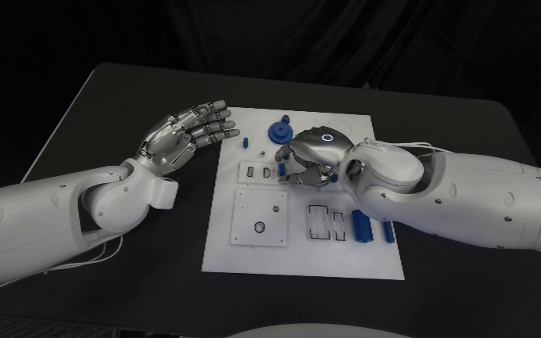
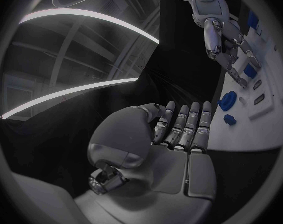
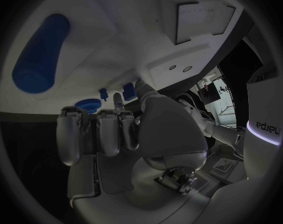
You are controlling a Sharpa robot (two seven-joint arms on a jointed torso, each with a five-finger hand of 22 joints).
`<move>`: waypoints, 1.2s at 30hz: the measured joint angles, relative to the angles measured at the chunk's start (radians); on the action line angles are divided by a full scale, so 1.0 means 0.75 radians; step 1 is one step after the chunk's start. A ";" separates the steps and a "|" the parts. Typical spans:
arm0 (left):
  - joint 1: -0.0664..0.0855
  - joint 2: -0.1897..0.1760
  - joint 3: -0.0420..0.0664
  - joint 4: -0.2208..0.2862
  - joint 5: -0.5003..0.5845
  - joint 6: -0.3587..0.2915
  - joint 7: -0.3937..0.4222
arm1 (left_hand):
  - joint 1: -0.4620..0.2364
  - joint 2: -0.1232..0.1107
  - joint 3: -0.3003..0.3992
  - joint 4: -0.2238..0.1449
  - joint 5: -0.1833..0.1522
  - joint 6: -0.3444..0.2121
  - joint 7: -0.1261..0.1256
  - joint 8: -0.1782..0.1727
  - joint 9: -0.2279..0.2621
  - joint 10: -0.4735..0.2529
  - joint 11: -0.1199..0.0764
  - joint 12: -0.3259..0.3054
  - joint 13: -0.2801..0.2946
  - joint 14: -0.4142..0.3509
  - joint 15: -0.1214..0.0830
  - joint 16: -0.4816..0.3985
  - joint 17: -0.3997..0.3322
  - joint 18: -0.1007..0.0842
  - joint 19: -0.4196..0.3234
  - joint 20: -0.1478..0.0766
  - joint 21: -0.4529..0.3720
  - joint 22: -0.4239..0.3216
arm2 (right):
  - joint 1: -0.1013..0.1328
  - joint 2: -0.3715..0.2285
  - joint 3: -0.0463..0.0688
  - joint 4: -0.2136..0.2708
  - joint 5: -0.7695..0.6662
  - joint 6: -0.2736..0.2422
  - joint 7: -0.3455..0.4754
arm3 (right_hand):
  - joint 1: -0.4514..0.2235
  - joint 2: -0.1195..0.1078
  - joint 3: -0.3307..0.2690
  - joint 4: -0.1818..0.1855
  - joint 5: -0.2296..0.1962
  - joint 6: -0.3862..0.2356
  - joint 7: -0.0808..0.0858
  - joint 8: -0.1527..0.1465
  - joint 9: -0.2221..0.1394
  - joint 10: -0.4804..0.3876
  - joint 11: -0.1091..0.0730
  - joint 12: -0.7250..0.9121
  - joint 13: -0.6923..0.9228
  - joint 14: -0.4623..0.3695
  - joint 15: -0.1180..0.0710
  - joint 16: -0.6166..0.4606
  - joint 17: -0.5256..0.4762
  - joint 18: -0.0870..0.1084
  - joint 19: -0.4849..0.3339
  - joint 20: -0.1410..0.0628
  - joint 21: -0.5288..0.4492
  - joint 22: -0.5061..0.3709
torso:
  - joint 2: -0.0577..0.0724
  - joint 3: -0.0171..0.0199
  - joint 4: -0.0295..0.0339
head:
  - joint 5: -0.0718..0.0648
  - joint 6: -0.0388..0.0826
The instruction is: Assemble the parts on the task board
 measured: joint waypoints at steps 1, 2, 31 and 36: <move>0.000 0.000 0.000 0.000 0.000 0.000 0.000 | 0.000 0.000 0.000 0.000 0.000 0.000 0.000 0.000 0.000 0.000 0.000 0.000 0.000 0.000 0.000 0.000 0.000 0.000 0.000 0.000 0.000 0.000 | 0.000 -0.002 0.000 0.000 0.000 -0.002 0.001 | 0.000 0.000 -0.003 0.003 -0.006 -0.008 0.001 -0.004 -0.004 0.000 0.000 -0.002 0.000 0.000 0.000 0.000 0.000 0.000 0.000 0.000 0.000 0.000 | 0.000 0.0001 0.0000 | 0.001 0.000; 0.000 0.000 0.000 0.000 0.000 0.000 0.000 | 0.000 0.000 0.000 0.000 0.000 0.000 0.000 0.000 0.000 0.000 0.000 0.000 0.000 0.000 0.000 0.000 0.000 0.000 0.000 0.000 0.000 0.000 | 0.000 -0.007 -0.001 0.002 0.000 -0.006 0.004 | 0.001 -0.001 -0.006 0.006 -0.006 -0.011 0.000 -0.005 -0.008 0.000 0.000 -0.003 0.000 0.000 0.000 0.000 0.000 0.000 0.000 0.000 0.000 0.000 | 0.000 0.0003 0.0000 | 0.002 0.001; 0.091 -0.004 -0.004 0.054 -0.168 -0.247 -0.286 | -0.050 -0.050 0.086 -0.102 0.000 0.099 0.041 0.035 0.003 0.234 -0.046 0.133 0.010 0.252 -0.092 0.369 0.085 0.003 0.209 -0.056 0.307 0.168 | 0.013 -0.224 -0.007 0.020 0.433 -0.337 0.471 | 0.056 0.058 -0.019 0.112 0.021 0.126 0.004 0.061 -0.069 -0.002 0.007 -0.015 0.000 0.000 0.000 -0.022 0.000 0.000 0.000 0.000 -0.015 0.000 | -0.055 0.0270 -0.0142 | 0.089 0.174; 0.203 0.078 0.002 -0.003 -0.328 -0.242 -0.529 | -0.070 -0.070 0.092 -0.076 -0.052 0.151 0.050 0.042 0.004 0.372 -0.099 0.182 0.023 0.349 -0.153 0.642 0.189 0.023 0.199 -0.095 0.599 0.359 | 0.003 -0.293 -0.008 -0.005 0.513 -0.358 0.507 | 0.084 0.073 -0.007 0.112 0.074 0.164 0.003 0.069 -0.078 0.000 0.019 -0.015 0.000 0.000 0.010 -0.022 0.000 0.000 0.001 0.009 -0.015 0.000 | -0.114 0.0534 -0.0291 | 0.115 0.134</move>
